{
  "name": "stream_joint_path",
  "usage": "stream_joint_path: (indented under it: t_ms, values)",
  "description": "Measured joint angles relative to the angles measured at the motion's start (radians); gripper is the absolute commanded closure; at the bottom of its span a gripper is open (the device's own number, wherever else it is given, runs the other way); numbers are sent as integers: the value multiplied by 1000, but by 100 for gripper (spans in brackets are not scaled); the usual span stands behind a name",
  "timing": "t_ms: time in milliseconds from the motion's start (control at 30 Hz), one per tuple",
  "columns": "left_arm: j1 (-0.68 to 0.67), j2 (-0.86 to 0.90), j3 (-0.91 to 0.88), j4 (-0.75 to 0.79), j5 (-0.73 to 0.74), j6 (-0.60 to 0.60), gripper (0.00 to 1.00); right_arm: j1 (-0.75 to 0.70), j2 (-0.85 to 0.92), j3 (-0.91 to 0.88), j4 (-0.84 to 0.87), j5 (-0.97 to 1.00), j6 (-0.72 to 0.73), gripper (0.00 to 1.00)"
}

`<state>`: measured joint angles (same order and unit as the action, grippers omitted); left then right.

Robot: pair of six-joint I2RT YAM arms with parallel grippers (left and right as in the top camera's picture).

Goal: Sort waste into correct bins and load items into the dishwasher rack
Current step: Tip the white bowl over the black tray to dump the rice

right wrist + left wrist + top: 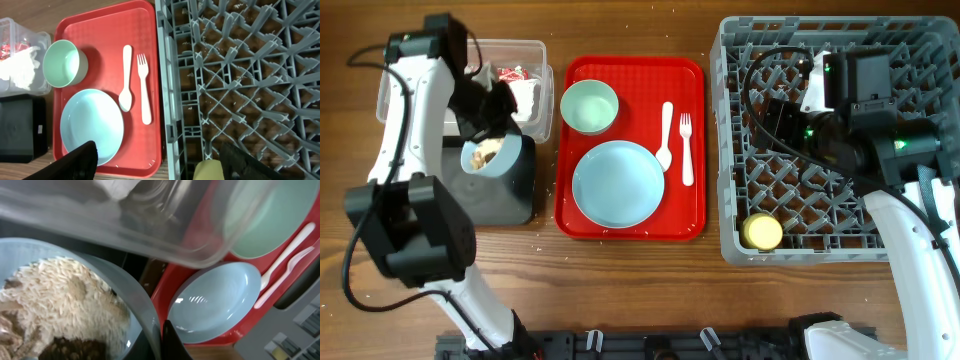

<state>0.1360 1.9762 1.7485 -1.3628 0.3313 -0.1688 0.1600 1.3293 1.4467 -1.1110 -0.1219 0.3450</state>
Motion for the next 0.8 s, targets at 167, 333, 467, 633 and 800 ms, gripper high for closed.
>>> stream_joint_path:
  t_ms: [167,333,467,633,800]
  values:
    - [183,-163,-308,214,152,36,96,0,0,0,3,0,0,20]
    - [372,-196,-593,535,498,63,96,0,0,0,0,0,0,20]
    - [504,-196,-698,608,737,64,96,0,0,0,1,0,0,20]
    - [620,-196,-702,628,1069,51,96,0,0,0,1,0,0,20]
    - [676,-196,-702,628,1190,-25,96,0,0,0,1,0,1,20]
